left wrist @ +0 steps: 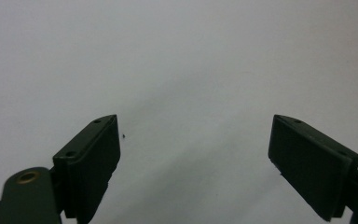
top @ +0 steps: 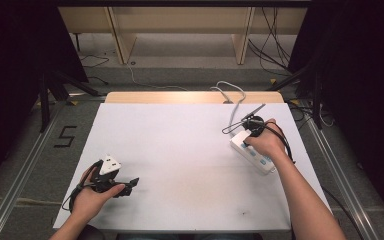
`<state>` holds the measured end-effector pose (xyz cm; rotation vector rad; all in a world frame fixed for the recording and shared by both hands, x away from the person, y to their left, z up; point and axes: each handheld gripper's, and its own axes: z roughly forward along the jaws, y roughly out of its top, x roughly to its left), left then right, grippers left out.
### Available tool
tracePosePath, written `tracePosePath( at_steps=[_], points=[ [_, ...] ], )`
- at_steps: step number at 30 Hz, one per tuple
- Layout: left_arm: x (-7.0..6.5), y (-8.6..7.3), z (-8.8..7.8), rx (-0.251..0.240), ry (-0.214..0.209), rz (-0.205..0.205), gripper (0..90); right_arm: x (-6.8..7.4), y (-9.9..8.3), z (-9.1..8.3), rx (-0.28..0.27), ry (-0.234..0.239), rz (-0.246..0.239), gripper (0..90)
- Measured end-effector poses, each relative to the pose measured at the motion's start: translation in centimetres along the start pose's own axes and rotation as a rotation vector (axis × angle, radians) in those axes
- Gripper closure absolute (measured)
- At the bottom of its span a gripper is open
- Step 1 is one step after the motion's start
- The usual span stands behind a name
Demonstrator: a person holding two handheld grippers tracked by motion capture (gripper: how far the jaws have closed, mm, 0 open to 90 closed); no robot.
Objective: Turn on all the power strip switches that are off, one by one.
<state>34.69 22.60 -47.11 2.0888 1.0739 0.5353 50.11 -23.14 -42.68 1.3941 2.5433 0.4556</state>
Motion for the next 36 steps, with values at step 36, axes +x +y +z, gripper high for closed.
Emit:
tracePosePath(
  at_steps=[36],
  points=[
    [-0.1,0.0,0.0,0.0,-0.001,0.004,16.5,-0.9,-1.6,-1.8,0.036,-0.001,-0.004,90.0]
  ],
)
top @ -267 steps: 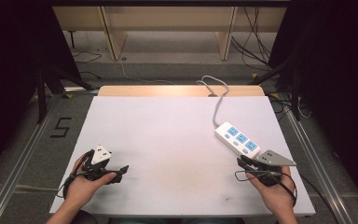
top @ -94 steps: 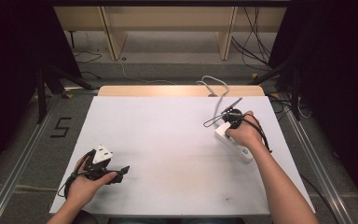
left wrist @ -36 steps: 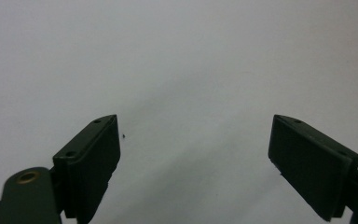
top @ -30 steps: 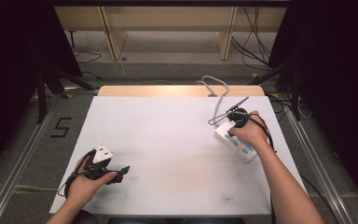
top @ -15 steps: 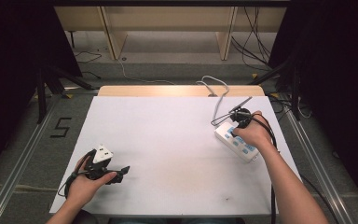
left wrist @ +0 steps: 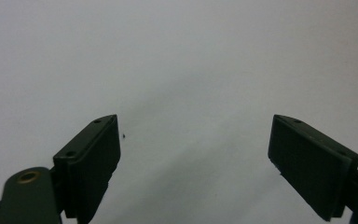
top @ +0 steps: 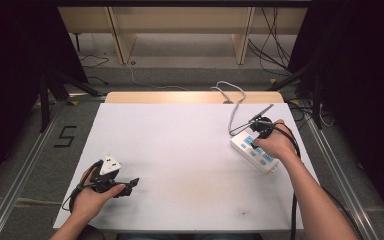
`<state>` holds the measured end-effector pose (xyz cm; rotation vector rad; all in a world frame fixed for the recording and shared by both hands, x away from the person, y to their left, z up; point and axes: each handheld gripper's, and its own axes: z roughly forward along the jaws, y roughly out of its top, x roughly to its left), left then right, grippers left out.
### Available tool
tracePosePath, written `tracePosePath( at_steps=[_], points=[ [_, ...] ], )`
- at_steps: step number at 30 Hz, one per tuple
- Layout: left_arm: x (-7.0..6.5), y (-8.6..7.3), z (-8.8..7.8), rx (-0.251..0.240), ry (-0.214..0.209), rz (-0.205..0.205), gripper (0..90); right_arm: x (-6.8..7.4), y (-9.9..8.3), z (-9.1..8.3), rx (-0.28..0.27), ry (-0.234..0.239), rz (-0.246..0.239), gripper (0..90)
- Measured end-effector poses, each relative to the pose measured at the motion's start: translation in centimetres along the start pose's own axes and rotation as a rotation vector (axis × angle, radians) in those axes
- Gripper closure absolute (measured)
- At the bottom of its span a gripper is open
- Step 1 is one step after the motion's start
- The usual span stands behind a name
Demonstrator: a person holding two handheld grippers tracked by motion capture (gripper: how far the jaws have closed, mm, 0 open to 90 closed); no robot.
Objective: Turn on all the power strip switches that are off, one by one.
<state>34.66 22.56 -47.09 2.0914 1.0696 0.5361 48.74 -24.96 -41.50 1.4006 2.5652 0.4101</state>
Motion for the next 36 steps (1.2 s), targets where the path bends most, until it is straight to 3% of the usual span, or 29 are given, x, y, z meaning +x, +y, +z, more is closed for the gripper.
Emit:
tracePosePath(
  at_steps=[36],
  points=[
    [0.0,0.0,-0.1,0.001,0.004,0.003,16.5,-0.2,-2.9,-0.7,0.079,0.042,0.01,90.0]
  ],
)
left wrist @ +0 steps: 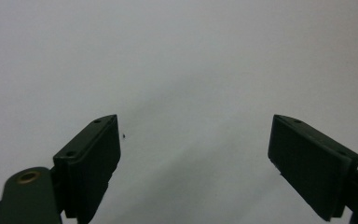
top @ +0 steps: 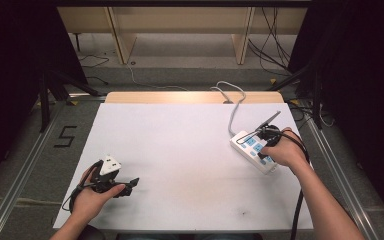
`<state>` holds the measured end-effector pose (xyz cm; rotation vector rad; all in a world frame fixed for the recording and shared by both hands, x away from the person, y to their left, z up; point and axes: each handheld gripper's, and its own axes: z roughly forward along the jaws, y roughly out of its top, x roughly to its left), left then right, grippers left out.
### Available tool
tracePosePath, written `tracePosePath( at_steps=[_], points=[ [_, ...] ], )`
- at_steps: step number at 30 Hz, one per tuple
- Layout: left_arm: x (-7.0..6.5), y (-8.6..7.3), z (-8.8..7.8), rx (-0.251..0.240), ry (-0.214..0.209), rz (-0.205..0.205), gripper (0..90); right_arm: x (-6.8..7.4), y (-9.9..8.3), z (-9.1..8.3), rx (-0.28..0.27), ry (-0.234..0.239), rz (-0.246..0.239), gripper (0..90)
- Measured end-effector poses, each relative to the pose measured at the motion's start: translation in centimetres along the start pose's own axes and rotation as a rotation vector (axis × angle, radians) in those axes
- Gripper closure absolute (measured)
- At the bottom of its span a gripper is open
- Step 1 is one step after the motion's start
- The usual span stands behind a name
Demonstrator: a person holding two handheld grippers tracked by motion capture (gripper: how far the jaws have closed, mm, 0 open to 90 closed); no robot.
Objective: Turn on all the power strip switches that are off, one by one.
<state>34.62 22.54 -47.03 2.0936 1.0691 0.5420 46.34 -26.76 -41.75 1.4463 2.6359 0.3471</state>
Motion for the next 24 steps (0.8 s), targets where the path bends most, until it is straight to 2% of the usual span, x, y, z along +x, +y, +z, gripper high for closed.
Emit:
tracePosePath(
  at_steps=[24],
  points=[
    [0.02,-0.02,0.03,-0.004,0.001,-0.008,16.6,-0.33,-0.59,0.05,0.03,0.001,0.009,90.0]
  ],
)
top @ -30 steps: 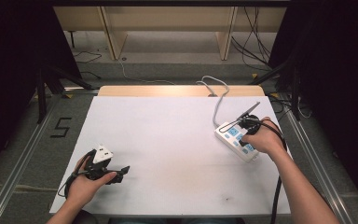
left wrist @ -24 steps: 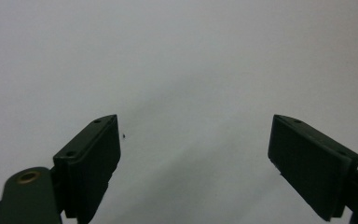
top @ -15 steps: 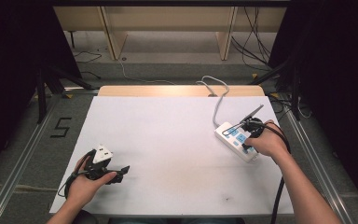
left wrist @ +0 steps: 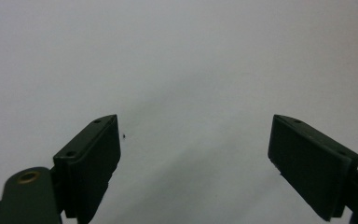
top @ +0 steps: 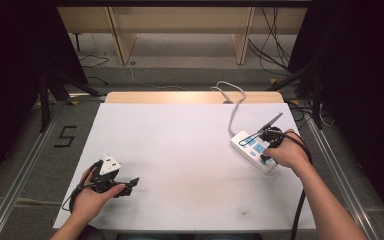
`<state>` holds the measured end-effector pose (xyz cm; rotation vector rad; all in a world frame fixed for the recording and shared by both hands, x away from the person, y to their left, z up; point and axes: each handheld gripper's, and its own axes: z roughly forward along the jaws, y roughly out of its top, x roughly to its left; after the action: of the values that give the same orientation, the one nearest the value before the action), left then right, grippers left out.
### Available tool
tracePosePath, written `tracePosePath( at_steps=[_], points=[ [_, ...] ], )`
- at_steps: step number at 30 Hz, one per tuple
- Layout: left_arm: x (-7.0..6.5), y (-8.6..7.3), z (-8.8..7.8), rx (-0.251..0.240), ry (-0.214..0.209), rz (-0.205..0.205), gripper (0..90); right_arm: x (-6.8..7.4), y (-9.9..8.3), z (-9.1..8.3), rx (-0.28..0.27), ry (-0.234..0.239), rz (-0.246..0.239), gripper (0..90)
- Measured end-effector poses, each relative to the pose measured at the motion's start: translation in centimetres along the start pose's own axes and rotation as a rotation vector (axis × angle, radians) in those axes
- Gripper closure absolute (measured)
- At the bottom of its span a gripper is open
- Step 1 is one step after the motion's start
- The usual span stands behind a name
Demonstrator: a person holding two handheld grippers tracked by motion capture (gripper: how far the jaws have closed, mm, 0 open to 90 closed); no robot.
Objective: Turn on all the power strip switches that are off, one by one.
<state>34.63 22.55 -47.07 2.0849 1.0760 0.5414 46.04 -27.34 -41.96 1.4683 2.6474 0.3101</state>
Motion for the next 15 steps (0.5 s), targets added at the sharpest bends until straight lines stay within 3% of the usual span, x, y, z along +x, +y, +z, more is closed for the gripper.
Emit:
tracePosePath(
  at_steps=[15],
  points=[
    [0.01,0.0,0.0,0.0,0.001,0.0,16.6,0.1,0.1,0.07,0.005,0.0,-0.001,90.0]
  ],
)
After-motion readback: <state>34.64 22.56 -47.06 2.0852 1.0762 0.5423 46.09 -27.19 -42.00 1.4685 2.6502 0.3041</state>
